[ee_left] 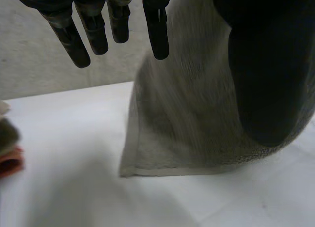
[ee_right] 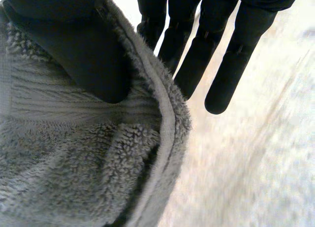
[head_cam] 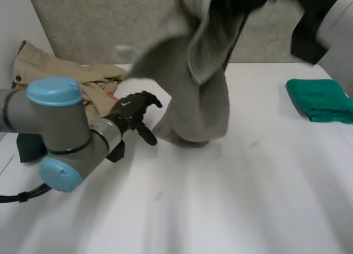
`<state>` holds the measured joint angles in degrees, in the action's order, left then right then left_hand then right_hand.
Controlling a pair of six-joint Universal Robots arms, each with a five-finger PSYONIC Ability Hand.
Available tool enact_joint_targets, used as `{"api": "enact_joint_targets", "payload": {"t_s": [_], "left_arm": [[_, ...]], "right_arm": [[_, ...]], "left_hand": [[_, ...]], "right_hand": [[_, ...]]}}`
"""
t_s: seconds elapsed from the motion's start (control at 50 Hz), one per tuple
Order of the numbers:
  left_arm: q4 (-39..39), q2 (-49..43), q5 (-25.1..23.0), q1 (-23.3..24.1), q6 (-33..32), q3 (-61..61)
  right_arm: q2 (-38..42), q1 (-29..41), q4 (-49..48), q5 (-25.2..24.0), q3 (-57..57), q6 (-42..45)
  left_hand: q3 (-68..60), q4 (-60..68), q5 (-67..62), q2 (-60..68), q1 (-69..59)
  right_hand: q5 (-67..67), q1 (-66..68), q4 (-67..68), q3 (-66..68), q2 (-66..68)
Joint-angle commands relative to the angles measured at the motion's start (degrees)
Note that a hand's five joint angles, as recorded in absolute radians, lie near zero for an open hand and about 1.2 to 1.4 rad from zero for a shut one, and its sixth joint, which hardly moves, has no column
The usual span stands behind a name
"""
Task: Fold the laundry.
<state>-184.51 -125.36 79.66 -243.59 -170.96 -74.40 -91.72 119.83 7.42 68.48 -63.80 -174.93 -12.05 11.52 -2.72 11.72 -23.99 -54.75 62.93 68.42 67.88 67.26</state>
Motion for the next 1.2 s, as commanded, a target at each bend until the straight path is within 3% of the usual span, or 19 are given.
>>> {"api": "enact_joint_targets", "payload": {"t_s": [0.02,0.18,0.2,0.22,0.26,0.28,0.36,0.5,0.62,0.7,0.72,0.74,0.78,0.8,0.86,0.98,1.08,1.2], "left_arm": [[0.3,-3.0,0.1,5.7,1.9,3.1],[1.0,-2.3,-0.3,11.0,10.8,1.2],[1.1,-1.9,-0.1,11.2,11.8,0.8],[1.3,-0.7,0.1,11.2,13.2,-0.5],[1.2,1.0,0.3,10.7,14.2,-2.1],[1.2,3.0,0.8,9.5,14.5,-3.4],[1.2,9.7,2.6,5.1,13.7,-7.7],[-2.8,24.6,3.1,-3.3,3.3,-16.5],[-3.8,27.7,1.8,-3.8,-2.7,-21.0],[-3.8,25.2,0.5,-2.1,-5.3,-22.3],[-3.6,24.2,0.2,-1.7,-5.6,-22.4],[-2.9,22.6,-0.2,-1.3,-5.9,-22.3],[-1.7,21.2,-0.3,-0.8,-5.9,-22.0],[-0.2,20.1,-0.4,-0.7,-5.8,-21.8],[2.2,18.8,-0.6,-0.6,-5.7,-21.6],[2.7,18.4,-0.7,0.2,-6.0,-20.7],[2.9,16.9,-0.3,3.4,-6.1,-18.7],[3.6,13.5,1.5,7.3,-7.5,-15.3]], "right_arm": [[-3.0,-1.4,-1.8,-2.4,3.5,-8.7],[-2.2,-3.9,-5.7,-2.0,0.9,-10.9],[-2.0,-4.9,-5.9,-1.6,0.5,-10.9],[-1.5,-6.7,-6.4,-1.2,-0.3,-10.8],[-0.7,-8.6,-7.2,-0.6,-1.1,-10.8],[0.1,-10.8,-8.5,-0.6,-1.8,-10.8],[3.6,-15.1,-10.1,-1.1,-3.5,-10.7],[13.9,-19.4,-12.6,-3.9,-7.6,-8.2],[26.1,-19.4,-14.5,-3.4,-6.3,-4.9],[33.0,-18.9,-12.2,1.4,-2.6,-2.6],[34.1,-18.9,-11.4,2.7,-1.8,-2.2],[36.1,-18.8,-9.9,5.6,-0.3,-0.9],[37.4,-18.6,-8.0,8.8,1.0,1.1],[37.7,-18.4,-6.5,11.6,1.7,3.4],[36.7,-18.2,-4.6,14.1,1.8,7.7],[30.2,-16.7,-3.3,11.0,-1.8,15.6],[23.4,-15.8,-1.4,5.0,-6.0,26.7],[24.3,-14.1,0.2,-2.0,-6.2,38.7]], "left_hand": [[2.0,-1.5,2.7,-1.7,14.0],[2.0,-1.5,2.7,-1.7,14.0],[-2.6,3.1,-1.9,2.9,9.3],[-26.2,26.7,-25.5,26.5,-14.2],[-60.4,60.9,-59.7,60.7,-48.4],[-67.9,68.4,-67.2,68.2,-55.9],[-68.0,68.5,-67.3,68.3,-56.0],[-68.0,68.5,-67.3,68.3,-56.0],[-68.0,68.5,-67.3,68.3,-56.0],[-68.0,68.5,-67.3,68.3,-56.0],[-56.8,57.3,-56.1,57.1,-44.9],[-32.4,32.9,-31.7,32.7,-20.4],[-15.4,15.9,-14.7,15.7,-3.4],[-14.5,15.0,-13.8,14.8,-2.5],[-13.6,14.2,-13.0,14.0,-1.7],[-11.0,11.5,-10.3,11.3,1.0],[-10.8,11.3,-10.1,11.1,1.2],[-10.9,11.5,-10.3,11.3,1.0]], "right_hand": [[-15.2,17.1,11.6,12.1,12.7],[-15.2,17.1,11.6,12.1,12.7],[-15.2,17.1,11.6,12.1,12.7],[-15.2,17.1,11.6,12.1,12.7],[-15.2,17.1,11.6,12.1,12.7],[-15.2,17.1,11.6,12.1,12.7],[-15.2,17.1,11.6,12.1,12.7],[-15.2,17.1,11.6,12.1,12.7],[-15.2,17.1,11.6,12.1,12.7],[-15.2,17.1,11.6,12.1,12.7],[-15.2,17.1,11.6,12.1,12.7],[-2.2,4.1,-1.4,-0.9,-0.3],[35.2,-33.4,-38.9,-38.3,-37.7],[50.1,-48.2,-53.7,-53.2,-52.6],[54.2,-52.4,-57.9,-57.4,-56.7],[54.2,-52.4,-57.9,-57.4,-56.8],[50.6,-48.8,-54.2,-53.7,-53.1],[48.0,-46.2,-51.7,-51.2,-50.5]]}}
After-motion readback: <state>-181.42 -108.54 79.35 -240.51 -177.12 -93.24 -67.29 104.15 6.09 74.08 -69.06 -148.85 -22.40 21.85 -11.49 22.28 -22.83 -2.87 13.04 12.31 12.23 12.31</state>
